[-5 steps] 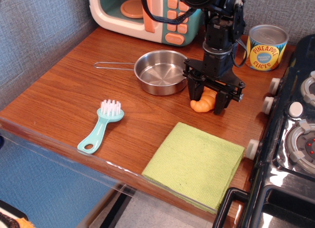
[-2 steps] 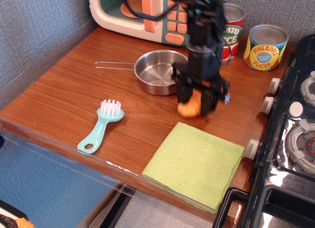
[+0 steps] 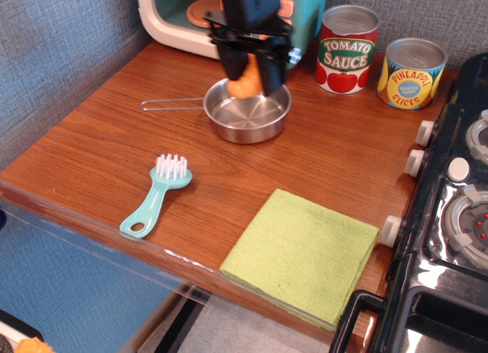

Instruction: Place the croissant in front of the microwave.

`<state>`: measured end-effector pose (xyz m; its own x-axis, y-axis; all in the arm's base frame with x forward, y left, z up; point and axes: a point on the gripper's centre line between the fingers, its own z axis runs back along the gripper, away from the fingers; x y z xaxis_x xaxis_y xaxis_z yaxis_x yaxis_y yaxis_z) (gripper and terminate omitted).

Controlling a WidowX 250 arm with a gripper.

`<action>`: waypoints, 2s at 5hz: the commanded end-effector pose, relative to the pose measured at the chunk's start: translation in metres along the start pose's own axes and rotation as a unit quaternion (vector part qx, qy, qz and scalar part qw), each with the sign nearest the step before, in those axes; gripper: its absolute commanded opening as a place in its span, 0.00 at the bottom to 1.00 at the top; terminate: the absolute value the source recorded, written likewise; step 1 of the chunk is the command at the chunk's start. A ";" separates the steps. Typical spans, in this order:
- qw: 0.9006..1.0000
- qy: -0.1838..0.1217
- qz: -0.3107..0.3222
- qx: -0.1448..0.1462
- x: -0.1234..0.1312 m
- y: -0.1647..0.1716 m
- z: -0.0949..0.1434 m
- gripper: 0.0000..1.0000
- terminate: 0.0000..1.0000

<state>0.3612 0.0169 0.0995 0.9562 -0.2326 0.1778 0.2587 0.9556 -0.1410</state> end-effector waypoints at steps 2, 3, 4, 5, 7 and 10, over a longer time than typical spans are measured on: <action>0.987 0.021 0.123 0.104 -0.005 0.126 0.014 0.00 0.00; 0.982 0.043 0.138 0.121 -0.005 0.146 0.002 0.00 0.00; 0.978 0.064 0.142 0.136 -0.008 0.156 -0.007 0.00 0.00; 0.977 0.080 0.142 0.137 -0.012 0.159 -0.018 0.00 0.00; 0.977 0.092 0.141 0.132 -0.013 0.161 -0.024 1.00 0.00; 0.981 0.015 0.122 0.149 -0.019 0.122 0.057 1.00 0.00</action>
<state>0.3771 0.1459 0.1048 0.9970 0.0085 0.0766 -0.0149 0.9964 0.0836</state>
